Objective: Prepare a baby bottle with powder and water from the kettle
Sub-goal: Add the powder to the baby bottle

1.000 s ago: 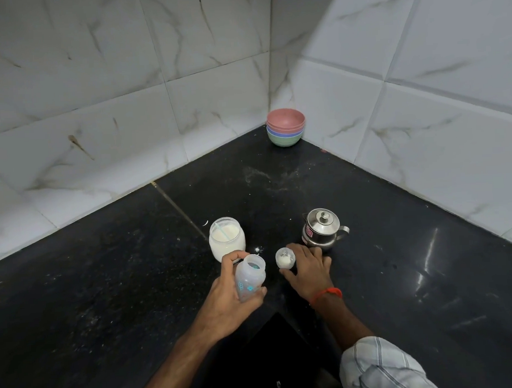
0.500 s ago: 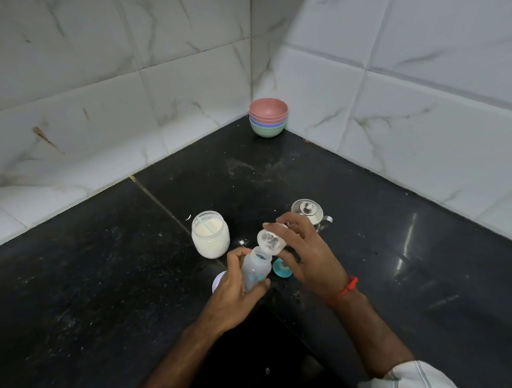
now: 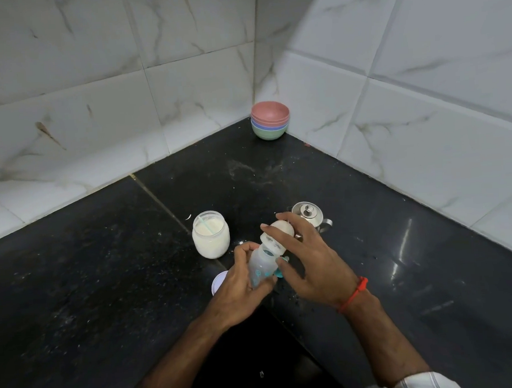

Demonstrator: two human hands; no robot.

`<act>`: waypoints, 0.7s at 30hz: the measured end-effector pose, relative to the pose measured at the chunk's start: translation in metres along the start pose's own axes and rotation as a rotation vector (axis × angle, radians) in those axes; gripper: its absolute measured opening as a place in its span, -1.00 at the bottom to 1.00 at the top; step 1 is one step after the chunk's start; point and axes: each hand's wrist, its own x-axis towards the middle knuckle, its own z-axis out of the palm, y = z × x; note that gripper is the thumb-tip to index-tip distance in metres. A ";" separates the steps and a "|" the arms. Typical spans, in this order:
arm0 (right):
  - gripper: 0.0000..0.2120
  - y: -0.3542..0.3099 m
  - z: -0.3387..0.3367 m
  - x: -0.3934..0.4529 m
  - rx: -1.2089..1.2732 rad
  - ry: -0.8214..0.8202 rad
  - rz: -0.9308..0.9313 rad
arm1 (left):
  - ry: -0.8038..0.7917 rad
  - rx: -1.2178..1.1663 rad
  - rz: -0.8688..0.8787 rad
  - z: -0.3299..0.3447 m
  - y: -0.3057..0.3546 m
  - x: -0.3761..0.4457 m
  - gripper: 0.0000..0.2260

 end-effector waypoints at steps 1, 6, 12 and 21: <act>-0.48 -0.001 0.000 0.000 0.010 0.003 0.003 | 0.003 0.008 0.000 0.000 -0.001 0.000 -0.49; -0.58 0.005 0.003 -0.001 0.067 0.031 0.015 | -0.004 0.005 0.005 0.000 -0.001 0.001 -0.48; -0.55 0.004 0.005 -0.003 0.137 0.102 0.015 | -0.009 -0.024 0.004 0.001 0.001 0.003 -0.50; -0.51 -0.005 0.004 -0.001 0.156 0.191 -0.018 | 0.010 -0.071 0.036 0.002 0.004 0.006 -0.50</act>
